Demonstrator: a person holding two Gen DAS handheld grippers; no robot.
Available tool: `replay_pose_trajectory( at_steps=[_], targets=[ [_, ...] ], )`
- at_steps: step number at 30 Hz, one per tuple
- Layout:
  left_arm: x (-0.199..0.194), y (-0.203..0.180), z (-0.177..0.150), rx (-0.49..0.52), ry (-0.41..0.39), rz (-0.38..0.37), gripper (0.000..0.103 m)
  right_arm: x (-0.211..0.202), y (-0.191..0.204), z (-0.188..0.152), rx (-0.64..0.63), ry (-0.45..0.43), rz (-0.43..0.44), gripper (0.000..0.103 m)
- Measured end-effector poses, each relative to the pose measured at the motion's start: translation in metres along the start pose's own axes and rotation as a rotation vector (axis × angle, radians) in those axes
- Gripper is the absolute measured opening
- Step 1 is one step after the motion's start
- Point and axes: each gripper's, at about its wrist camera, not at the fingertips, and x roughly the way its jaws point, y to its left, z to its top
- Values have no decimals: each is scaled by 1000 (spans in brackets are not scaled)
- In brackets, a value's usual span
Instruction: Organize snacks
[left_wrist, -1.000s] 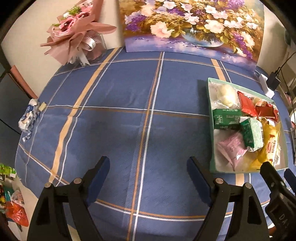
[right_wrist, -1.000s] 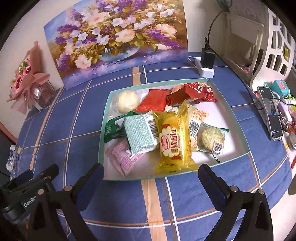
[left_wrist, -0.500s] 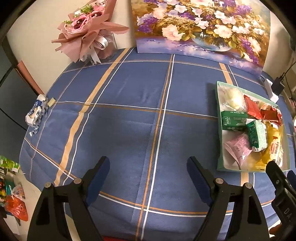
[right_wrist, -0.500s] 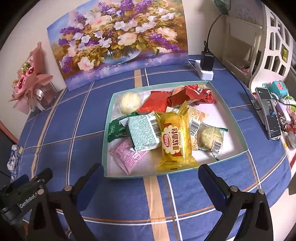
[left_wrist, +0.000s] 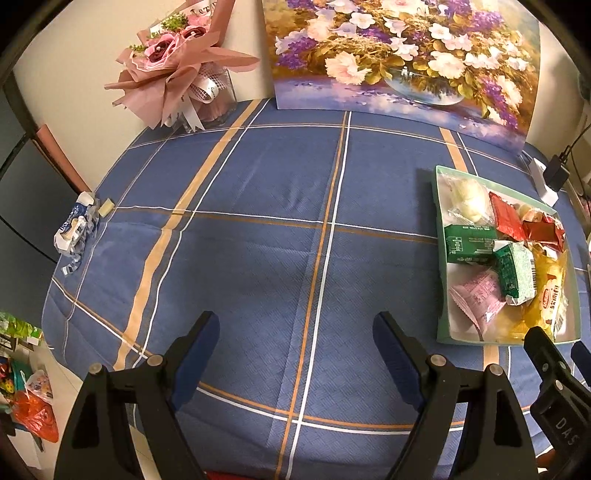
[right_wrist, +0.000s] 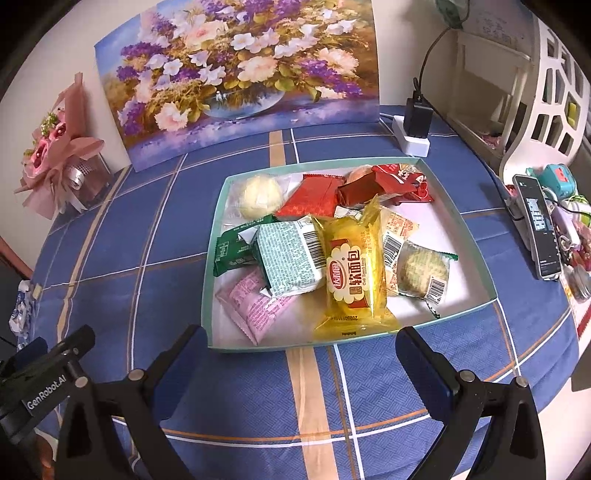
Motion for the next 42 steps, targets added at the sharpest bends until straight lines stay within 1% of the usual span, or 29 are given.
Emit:
replay_pose_trajectory(
  at_steps=[42],
  targets=[
    [5, 5, 1, -28, 28, 36, 86, 9, 3, -3, -5, 31, -9, 103]
  ],
)
